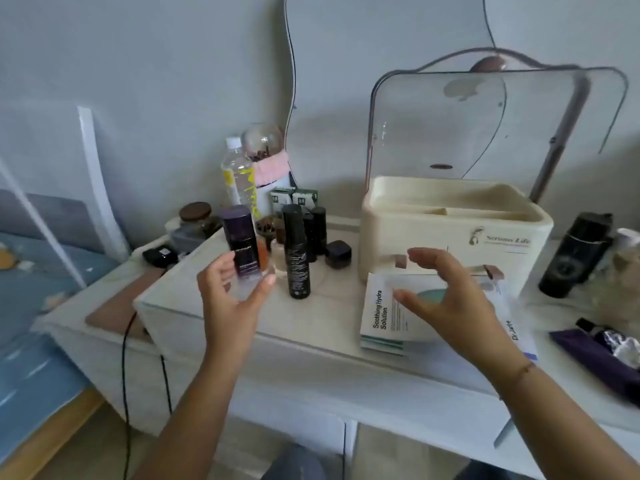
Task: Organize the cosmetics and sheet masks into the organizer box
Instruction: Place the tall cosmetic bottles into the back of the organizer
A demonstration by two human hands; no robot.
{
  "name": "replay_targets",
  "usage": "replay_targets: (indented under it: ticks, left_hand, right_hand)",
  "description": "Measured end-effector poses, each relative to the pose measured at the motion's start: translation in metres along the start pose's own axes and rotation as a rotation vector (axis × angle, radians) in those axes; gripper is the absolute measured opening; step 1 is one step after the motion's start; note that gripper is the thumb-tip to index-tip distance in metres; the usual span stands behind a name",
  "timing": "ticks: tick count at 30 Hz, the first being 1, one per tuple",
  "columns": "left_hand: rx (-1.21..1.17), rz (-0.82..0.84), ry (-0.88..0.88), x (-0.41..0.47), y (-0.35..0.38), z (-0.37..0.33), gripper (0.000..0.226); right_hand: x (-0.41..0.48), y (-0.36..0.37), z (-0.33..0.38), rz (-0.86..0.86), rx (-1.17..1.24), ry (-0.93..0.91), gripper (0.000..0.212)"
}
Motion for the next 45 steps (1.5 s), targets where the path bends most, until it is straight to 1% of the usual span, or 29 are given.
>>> replay_targets:
  ticks: [2, 4, 6, 10, 14, 17, 20, 24, 26, 30, 32, 34, 37, 39, 41, 43, 45]
  left_hand:
    - [0.03, -0.015, -0.057, 0.009, -0.007, 0.007, 0.066]
    - [0.024, 0.006, -0.148, 0.018, -0.007, 0.017, 0.069]
    - [-0.021, 0.05, -0.199, 0.026, -0.004, 0.025, 0.067]
    - [-0.069, 0.113, -0.234, 0.037, -0.001, 0.037, 0.05]
    - [-0.097, 0.141, -0.227, 0.041, -0.004, 0.044, 0.041]
    - [-0.135, 0.115, -0.186, 0.035, -0.006, 0.037, 0.04]
    - [-0.139, 0.066, -0.155, 0.027, -0.014, 0.022, 0.043]
    - [-0.234, 0.043, -0.084, 0.019, -0.015, -0.019, 0.048]
    - [-0.324, 0.1, -0.045, 0.014, 0.0, -0.049, 0.05]
    - [-0.453, 0.312, -0.066, 0.005, 0.061, -0.098, 0.042]
    - [-0.464, 0.4, -0.075, 0.003, 0.096, -0.115, 0.04]
    - [-0.438, 0.459, -0.068, 0.004, 0.127, -0.127, 0.04]
    - [-0.429, 0.503, -0.081, 0.008, 0.164, -0.132, 0.048]
    - [-0.42, 0.505, -0.107, 0.011, 0.182, -0.13, 0.052]
    - [-0.38, 0.528, -0.109, 0.015, 0.195, -0.125, 0.053]
    - [-0.277, 0.575, -0.092, 0.019, 0.201, -0.115, 0.054]
    - [-0.118, 0.629, -0.028, 0.019, 0.201, -0.1, 0.051]
  right_hand:
    - [0.002, -0.003, -0.002, -0.012, -0.188, -0.024, 0.046]
    - [0.002, -0.007, -0.014, 0.004, -0.279, 0.019, 0.047]
    - [0.001, -0.004, -0.02, 0.036, -0.283, 0.052, 0.048]
    - [0.0, -0.002, -0.029, 0.067, -0.25, 0.113, 0.045]
    - [0.001, 0.001, -0.032, 0.077, -0.248, 0.114, 0.043]
    - [0.002, 0.001, -0.033, 0.075, -0.242, 0.106, 0.042]
    - [0.003, -0.002, -0.032, 0.082, -0.2, 0.098, 0.042]
    - [0.004, -0.012, -0.014, 0.03, -0.107, 0.02, 0.037]
    - [0.007, -0.017, 0.004, 0.04, -0.049, -0.027, 0.038]
    - [0.021, -0.024, 0.044, 0.175, 0.109, -0.19, 0.059]
    - [0.033, -0.032, 0.055, 0.192, 0.154, -0.236, 0.063]
    - [0.046, -0.044, 0.056, 0.159, 0.199, -0.245, 0.054]
    - [0.063, -0.065, 0.045, 0.084, 0.244, -0.226, 0.041]
    - [0.072, -0.074, 0.035, 0.043, 0.232, -0.224, 0.038]
    - [0.081, -0.08, 0.027, -0.002, 0.163, -0.223, 0.04]
    - [0.091, -0.082, 0.018, -0.047, 0.049, -0.208, 0.043]
    - [0.101, -0.082, 0.009, -0.102, -0.063, -0.186, 0.045]
Point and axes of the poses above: each hand's wrist, its own x-axis towards the middle knuckle, its own y-axis out of the palm, z = x × y, the point moved 3 cm from there along x, towards the middle knuckle, and after that the axes turned 14 degrees about -x, right-handed, at the moved point
